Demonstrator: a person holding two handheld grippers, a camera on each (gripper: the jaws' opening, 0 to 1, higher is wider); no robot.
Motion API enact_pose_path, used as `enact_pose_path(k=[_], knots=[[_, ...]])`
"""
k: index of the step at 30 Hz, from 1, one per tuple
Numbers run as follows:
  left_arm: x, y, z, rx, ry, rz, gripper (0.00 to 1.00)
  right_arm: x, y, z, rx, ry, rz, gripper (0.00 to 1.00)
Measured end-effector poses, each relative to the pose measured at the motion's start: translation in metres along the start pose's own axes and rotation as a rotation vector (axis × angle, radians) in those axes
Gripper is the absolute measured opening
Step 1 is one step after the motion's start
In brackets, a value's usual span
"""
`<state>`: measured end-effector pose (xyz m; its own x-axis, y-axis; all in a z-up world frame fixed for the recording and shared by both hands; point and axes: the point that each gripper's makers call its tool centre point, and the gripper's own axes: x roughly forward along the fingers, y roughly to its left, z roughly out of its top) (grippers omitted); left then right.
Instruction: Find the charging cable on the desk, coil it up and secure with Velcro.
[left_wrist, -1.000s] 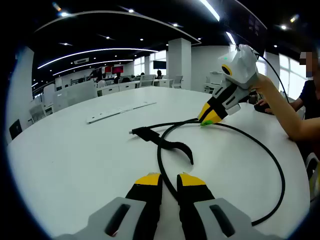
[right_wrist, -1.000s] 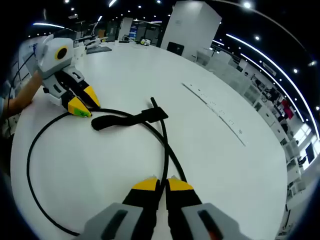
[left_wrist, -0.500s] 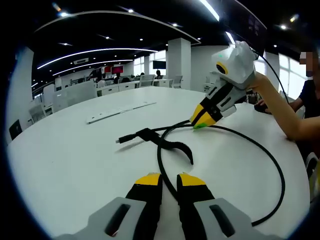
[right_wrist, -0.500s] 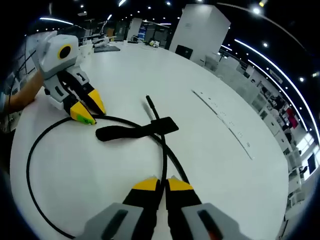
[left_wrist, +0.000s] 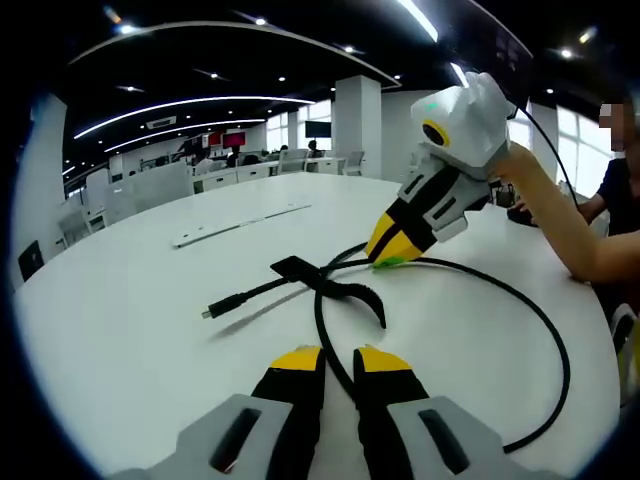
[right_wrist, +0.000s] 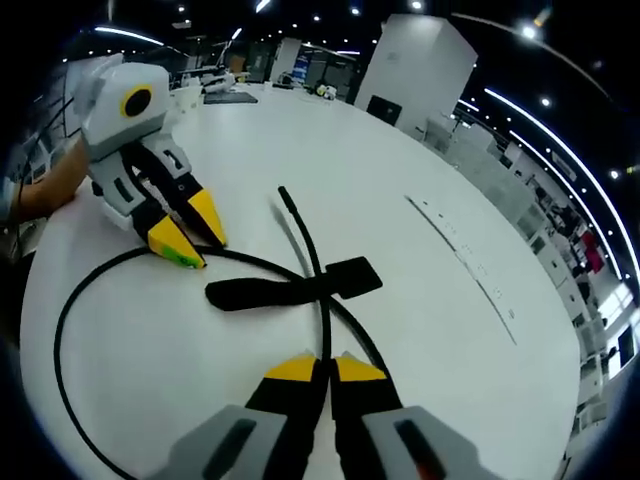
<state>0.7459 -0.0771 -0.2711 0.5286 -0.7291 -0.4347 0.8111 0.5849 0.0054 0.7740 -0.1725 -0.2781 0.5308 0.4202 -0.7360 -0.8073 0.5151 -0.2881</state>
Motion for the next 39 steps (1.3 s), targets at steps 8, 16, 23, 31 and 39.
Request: enact_pose_path(k=[8,16,23,31,39], knots=[[0.001,-0.001,0.001,0.002,0.002,0.001,0.13,-0.001,0.003,0.005,-0.017,-0.006,0.002,0.07],[0.001,-0.003,0.001,0.001,0.003,0.0,0.13,0.002,0.008,0.008,-0.038,-0.001,0.004,0.07],[0.001,-0.003,0.001,0.0,0.001,0.0,0.13,0.003,0.012,0.014,-0.044,-0.013,0.009,0.07],[0.0,-0.004,0.001,0.0,-0.001,-0.002,0.13,0.007,0.013,0.015,-0.048,-0.014,0.006,0.07],[-0.002,-0.005,0.0,-0.002,-0.004,-0.003,0.13,0.007,0.014,0.016,-0.061,-0.015,0.006,0.07]])
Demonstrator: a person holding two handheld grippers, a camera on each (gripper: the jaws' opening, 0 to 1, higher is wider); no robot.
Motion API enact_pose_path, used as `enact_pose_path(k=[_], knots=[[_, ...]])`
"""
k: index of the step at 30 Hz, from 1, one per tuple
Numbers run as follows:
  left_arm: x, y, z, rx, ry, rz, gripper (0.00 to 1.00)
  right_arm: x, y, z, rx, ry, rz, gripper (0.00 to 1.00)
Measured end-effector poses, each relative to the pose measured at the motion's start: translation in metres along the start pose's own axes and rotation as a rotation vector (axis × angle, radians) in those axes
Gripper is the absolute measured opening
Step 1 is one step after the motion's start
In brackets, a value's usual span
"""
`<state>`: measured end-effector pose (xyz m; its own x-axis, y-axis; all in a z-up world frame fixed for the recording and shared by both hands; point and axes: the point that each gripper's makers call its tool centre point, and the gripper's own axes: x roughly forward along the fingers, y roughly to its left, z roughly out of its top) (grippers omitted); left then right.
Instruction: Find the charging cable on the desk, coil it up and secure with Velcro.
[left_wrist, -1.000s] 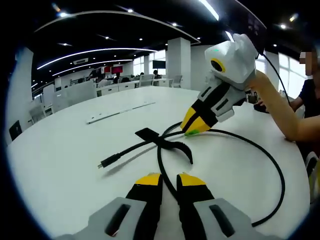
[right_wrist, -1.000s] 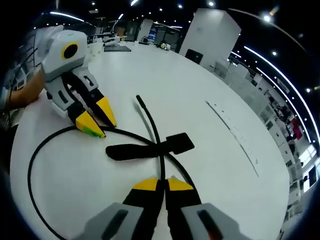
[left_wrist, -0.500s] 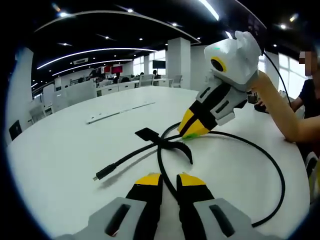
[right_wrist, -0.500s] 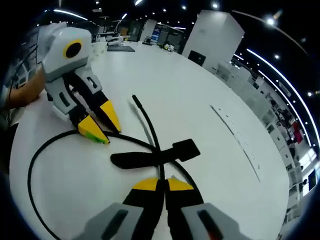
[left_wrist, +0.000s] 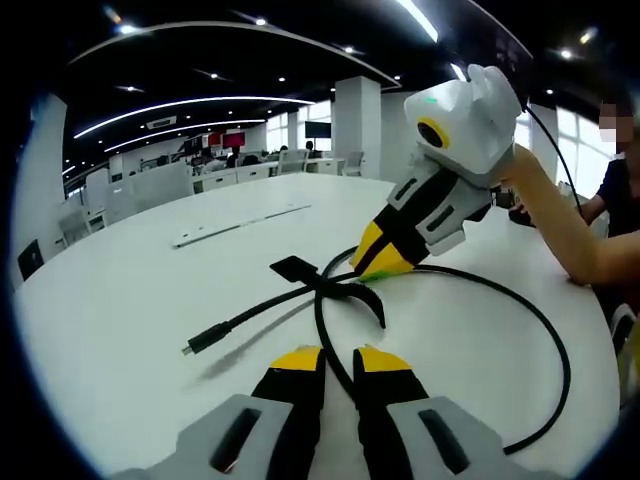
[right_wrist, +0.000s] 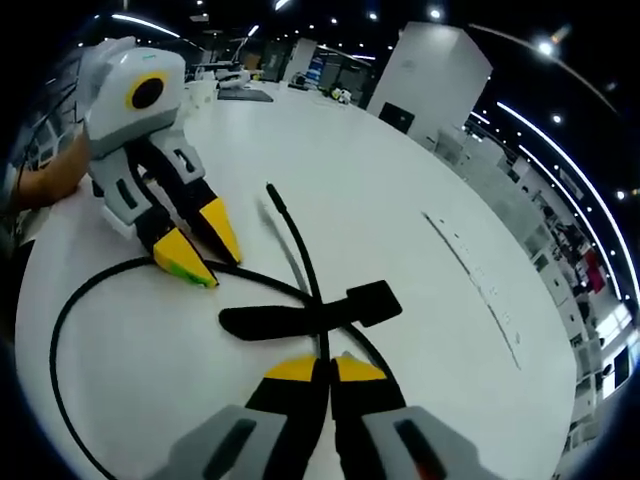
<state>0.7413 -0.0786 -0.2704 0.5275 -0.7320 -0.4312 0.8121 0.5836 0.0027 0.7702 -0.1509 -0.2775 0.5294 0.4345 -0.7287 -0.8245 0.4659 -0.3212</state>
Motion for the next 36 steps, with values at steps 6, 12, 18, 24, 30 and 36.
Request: enact_pose_path(k=[6,12,18,24,30,36], knots=[[-0.001,0.0,0.0,-0.001,-0.002,0.0,0.13,0.0,0.001,0.001,0.003,-0.011,0.003,0.07],[-0.001,0.0,0.0,-0.001,-0.002,0.0,0.13,0.0,0.0,0.001,-0.005,-0.01,0.001,0.07],[0.0,0.0,0.0,0.0,-0.002,0.001,0.13,-0.001,0.003,0.006,-0.014,-0.021,0.006,0.07],[0.0,0.001,0.0,0.001,-0.001,0.001,0.13,0.003,0.002,0.009,-0.012,-0.03,-0.007,0.07],[0.001,0.001,0.0,0.003,0.0,0.003,0.13,0.005,0.001,0.011,-0.017,-0.033,-0.015,0.07],[0.001,0.002,0.0,0.003,-0.001,0.002,0.13,0.006,0.002,0.01,-0.022,-0.028,-0.013,0.07]])
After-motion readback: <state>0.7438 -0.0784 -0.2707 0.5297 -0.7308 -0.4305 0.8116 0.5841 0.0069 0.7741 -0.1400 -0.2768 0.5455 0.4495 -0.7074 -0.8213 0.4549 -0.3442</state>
